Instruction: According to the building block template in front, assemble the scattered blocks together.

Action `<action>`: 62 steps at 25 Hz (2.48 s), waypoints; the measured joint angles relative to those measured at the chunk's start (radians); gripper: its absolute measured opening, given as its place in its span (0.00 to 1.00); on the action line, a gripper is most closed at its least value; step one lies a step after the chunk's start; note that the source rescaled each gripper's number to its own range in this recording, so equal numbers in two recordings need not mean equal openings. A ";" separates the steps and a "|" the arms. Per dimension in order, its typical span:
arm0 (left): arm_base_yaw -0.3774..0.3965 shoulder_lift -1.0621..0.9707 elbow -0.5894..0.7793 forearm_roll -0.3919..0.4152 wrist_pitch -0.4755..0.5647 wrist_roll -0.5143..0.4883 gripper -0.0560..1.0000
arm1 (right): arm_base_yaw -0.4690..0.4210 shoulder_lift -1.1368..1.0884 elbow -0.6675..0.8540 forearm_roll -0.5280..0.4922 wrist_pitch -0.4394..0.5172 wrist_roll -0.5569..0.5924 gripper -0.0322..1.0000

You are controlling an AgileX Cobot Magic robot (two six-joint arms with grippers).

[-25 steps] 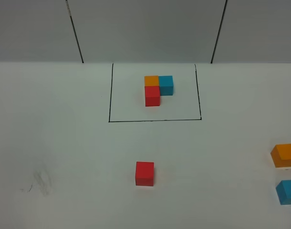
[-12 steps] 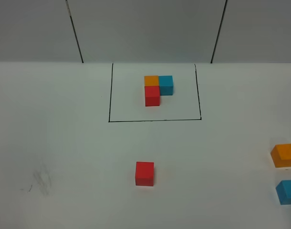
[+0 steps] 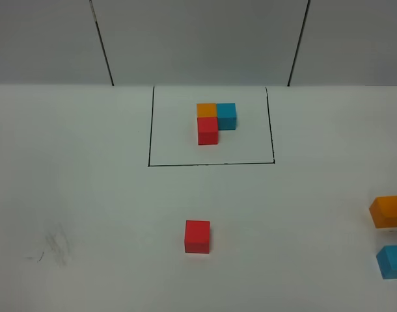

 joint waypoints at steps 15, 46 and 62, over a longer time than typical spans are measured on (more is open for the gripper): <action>0.000 0.000 0.000 0.000 0.000 0.000 0.66 | 0.000 0.380 -0.214 0.014 0.113 0.054 0.73; 0.000 0.000 0.000 0.000 0.000 -0.001 0.66 | -0.005 0.623 -0.114 0.043 -0.186 0.020 0.55; 0.000 0.000 0.000 0.000 0.000 -0.001 0.66 | 0.047 0.486 -0.125 0.042 -0.096 0.048 0.04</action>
